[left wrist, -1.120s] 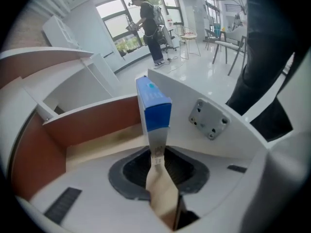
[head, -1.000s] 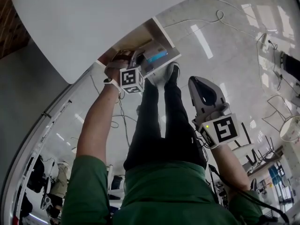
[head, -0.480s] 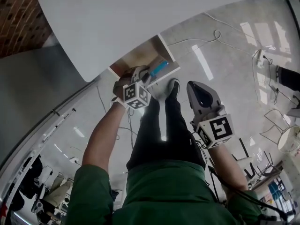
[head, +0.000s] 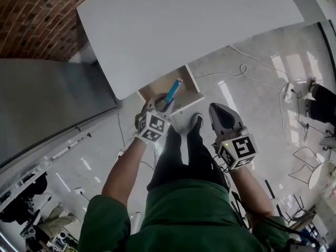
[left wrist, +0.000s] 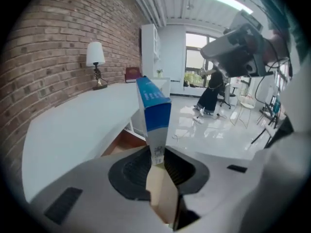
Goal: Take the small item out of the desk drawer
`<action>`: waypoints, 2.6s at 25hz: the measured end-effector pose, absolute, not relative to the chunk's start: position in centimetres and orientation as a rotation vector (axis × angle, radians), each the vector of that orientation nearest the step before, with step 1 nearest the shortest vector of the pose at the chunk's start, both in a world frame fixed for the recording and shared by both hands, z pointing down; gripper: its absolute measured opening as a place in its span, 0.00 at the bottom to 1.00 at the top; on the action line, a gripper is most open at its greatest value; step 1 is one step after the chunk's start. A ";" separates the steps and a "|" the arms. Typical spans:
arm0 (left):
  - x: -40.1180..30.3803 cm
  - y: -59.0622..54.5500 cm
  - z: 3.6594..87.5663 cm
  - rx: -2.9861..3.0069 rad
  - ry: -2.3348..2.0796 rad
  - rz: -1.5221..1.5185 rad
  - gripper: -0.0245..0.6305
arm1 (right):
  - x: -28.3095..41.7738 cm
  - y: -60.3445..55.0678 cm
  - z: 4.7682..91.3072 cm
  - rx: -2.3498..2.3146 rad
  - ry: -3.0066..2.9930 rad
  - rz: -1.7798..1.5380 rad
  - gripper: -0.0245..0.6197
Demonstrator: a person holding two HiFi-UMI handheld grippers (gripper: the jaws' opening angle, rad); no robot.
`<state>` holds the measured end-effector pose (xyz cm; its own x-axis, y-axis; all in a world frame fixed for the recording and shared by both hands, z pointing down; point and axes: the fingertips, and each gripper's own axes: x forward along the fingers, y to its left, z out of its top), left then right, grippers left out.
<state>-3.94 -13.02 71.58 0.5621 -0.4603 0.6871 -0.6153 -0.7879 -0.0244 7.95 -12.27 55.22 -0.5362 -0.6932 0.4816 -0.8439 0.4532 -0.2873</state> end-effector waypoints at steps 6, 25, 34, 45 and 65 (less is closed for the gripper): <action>-5.3 -14.9 65.5 2.440 -1.018 0.708 0.16 | 7.7 -14.2 51.7 1.325 -2.455 0.692 0.04; -9.4 -24.8 63.8 1.754 -1.115 -0.097 0.16 | 6.5 -19.2 46.7 1.361 -2.509 0.663 0.04; -10.0 -25.8 64.7 1.448 -0.994 -0.512 0.16 | 7.1 -18.8 47.1 1.374 -2.507 0.703 0.04; -11.6 -25.2 66.3 1.213 -1.028 -0.674 0.19 | 6.1 -16.9 46.9 1.354 -2.532 0.712 0.04; -12.2 -20.0 67.2 1.084 -1.065 -0.593 0.52 | 3.3 -12.3 46.0 1.304 -2.569 0.686 0.04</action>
<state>-12.18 -19.95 67.22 0.4080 -0.8228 0.3956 -0.0969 0.3919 0.9149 3.29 -12.28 45.97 -0.5992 -0.7163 0.3575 -0.7992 0.5091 -0.3195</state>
